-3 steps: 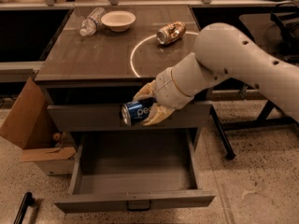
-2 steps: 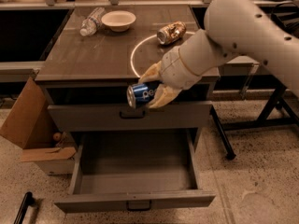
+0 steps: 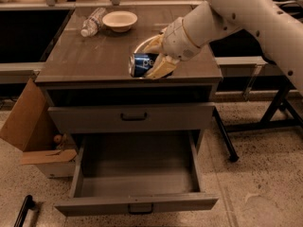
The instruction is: Pick pepsi can from middle drawer and place on counter
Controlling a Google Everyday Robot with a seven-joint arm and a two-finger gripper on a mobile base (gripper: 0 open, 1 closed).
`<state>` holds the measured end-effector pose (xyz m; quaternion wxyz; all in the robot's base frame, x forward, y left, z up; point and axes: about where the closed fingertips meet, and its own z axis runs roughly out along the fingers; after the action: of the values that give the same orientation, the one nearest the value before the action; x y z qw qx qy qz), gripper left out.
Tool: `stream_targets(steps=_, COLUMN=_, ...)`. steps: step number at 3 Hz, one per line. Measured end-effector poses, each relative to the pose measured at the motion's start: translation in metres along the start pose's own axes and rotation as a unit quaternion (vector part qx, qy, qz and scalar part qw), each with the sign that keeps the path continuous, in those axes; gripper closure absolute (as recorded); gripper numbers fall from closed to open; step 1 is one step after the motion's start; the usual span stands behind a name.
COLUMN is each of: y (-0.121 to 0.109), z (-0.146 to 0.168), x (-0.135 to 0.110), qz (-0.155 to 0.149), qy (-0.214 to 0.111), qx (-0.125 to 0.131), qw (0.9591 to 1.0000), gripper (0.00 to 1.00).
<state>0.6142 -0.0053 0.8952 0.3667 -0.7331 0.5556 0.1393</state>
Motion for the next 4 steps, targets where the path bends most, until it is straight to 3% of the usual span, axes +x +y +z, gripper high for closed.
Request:
stream_targets(steps=1, y=0.000, z=0.000, x=0.000, qz=0.000, qy=0.000, qx=0.000, qw=1.0000, gripper=1.00)
stream_targets(steps=2, y=-0.015, z=0.005, x=-0.005, qz=0.012, qy=-0.002, qx=0.009, qw=0.9999, gripper=1.00)
stream_targets(steps=3, y=-0.044, z=0.020, x=-0.007, qz=0.031, qy=-0.005, qx=0.011, qw=0.9994, gripper=1.00)
stream_targets(steps=4, y=-0.090, z=0.052, x=-0.011, qz=0.065, qy=-0.003, qx=0.016, qw=0.9977, gripper=1.00)
